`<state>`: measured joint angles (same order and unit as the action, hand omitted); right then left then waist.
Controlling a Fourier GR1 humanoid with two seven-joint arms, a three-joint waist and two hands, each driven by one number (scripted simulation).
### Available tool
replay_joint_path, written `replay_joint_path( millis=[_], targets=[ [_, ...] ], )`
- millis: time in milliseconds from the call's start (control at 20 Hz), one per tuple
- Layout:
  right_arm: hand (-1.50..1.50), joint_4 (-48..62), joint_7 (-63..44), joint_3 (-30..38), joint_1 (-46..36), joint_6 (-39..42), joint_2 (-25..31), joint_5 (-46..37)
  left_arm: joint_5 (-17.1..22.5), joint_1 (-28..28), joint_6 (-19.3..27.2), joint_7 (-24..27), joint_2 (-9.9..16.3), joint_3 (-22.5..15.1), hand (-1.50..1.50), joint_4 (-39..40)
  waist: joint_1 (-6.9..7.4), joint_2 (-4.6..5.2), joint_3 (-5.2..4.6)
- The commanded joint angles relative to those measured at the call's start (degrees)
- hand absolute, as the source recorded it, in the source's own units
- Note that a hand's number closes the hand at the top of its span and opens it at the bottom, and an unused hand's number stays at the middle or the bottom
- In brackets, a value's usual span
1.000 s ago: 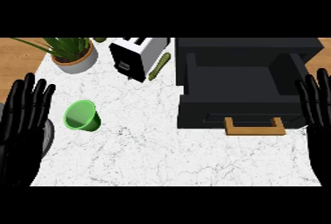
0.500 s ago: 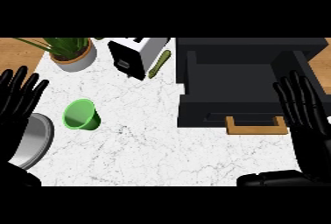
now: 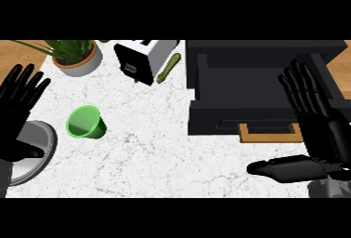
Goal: Pick up the cup, place it into the drawer and close the drawer
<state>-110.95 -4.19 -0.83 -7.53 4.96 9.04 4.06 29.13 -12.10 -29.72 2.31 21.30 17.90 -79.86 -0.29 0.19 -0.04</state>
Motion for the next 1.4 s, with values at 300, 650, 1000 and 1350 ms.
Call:
replay_joint_path(
  millis=[300,650,1000,1350],
  targets=[
    [-1.5,2.2,-0.2,1.9,-3.8,0.9,-0.1,0.2,-13.5,-7.2,-4.2,17.4,2.3,0.3,-1.5,28.1,-0.29,0.02,-0.02],
    [-1.5,4.1,-0.6,2.6,-7.1,0.7,0.2,-0.6,-21.3,-9.3,-2.0,27.9,2.4,-1.1,-1.5,41.6,-0.65,0.16,-0.08],
    [-1.5,4.4,-0.6,6.0,-7.0,4.0,2.7,3.5,-25.6,-11.2,-1.6,38.2,4.3,-1.1,-1.5,54.3,-1.37,0.49,-0.16],
    [-1.5,4.0,-2.5,4.5,-8.5,2.6,1.9,1.5,-29.8,-13.0,0.0,47.8,3.5,-3.0,-1.5,63.2,-1.43,0.59,-0.23]
  ],
)
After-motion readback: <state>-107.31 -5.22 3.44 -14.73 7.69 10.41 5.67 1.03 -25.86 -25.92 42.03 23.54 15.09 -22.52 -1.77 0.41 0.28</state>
